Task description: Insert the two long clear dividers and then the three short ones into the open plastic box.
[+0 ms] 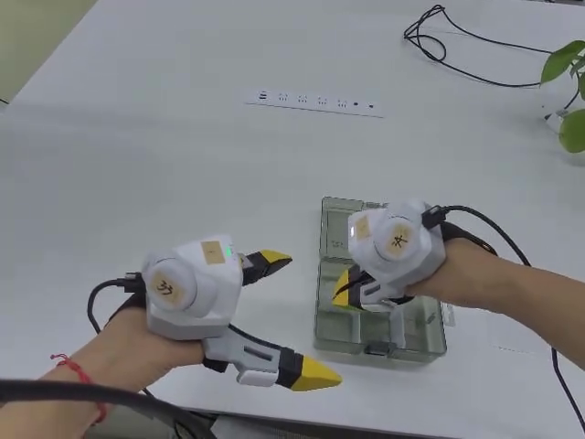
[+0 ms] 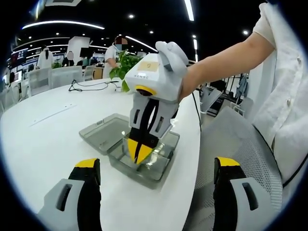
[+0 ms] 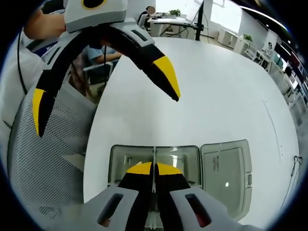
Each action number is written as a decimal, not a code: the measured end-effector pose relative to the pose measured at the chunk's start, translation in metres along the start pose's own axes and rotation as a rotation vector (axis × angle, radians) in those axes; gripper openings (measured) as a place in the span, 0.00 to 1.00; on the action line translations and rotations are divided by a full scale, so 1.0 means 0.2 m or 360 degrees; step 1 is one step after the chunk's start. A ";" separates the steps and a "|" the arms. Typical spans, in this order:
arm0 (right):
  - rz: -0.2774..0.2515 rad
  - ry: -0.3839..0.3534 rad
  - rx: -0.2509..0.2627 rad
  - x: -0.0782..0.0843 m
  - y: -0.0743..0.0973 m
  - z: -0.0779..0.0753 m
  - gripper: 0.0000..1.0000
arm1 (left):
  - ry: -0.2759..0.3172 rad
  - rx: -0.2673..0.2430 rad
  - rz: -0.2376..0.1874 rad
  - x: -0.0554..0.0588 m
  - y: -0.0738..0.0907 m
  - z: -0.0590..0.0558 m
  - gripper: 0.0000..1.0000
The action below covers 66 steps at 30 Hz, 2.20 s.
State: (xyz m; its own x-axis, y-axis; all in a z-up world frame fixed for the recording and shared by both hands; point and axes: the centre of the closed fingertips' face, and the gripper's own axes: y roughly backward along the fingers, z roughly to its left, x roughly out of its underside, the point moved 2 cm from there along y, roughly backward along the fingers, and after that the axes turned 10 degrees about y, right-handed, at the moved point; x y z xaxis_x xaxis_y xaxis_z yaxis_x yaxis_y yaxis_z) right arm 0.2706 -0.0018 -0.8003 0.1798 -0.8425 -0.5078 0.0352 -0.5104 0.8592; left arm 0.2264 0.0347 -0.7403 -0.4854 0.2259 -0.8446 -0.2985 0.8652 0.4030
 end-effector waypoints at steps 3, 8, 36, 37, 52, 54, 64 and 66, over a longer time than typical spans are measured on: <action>-0.0052 -0.0060 0.0020 -0.01 0.03 -0.01 0.06 | -0.0003 0.0000 0.0003 0.00 0.00 0.00 1.00; -0.0144 -0.0136 0.0078 -0.04 0.11 -0.04 0.11 | -0.0004 -0.0002 0.0000 -0.01 0.00 0.00 1.00; -0.0153 -0.0434 0.0295 0.46 0.61 0.06 0.37 | -0.0024 -0.0018 0.0000 -0.04 0.02 -0.01 1.00; -0.0136 -0.0437 0.0290 0.48 0.62 0.07 0.38 | -0.0024 -0.0017 0.0001 -0.04 0.02 -0.01 1.00; 0.0198 -0.0339 0.0159 0.91 0.58 0.21 0.46 | -0.0021 -0.0016 0.0021 -0.03 0.02 -0.01 1.00; 0.0252 -0.0295 0.0146 0.93 0.57 0.22 0.46 | -0.0018 -0.0019 0.0020 -0.03 0.02 0.00 1.00; 0.0468 -0.0130 0.0077 1.04 0.50 0.24 0.43 | -0.0012 -0.0028 0.0026 -0.03 0.02 0.00 1.00; 0.0494 -0.0096 0.0067 1.04 0.49 0.24 0.43 | -0.0012 -0.0028 0.0027 -0.03 0.02 0.00 1.00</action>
State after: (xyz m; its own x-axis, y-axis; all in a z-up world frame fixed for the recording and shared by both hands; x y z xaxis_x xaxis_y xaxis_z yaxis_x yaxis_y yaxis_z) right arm 0.2638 -0.2353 -0.8255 0.1169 -0.9672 -0.2257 -0.0533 -0.2330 0.9710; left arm 0.2283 0.0370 -0.7334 -0.4841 0.2440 -0.8403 -0.3047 0.8532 0.4233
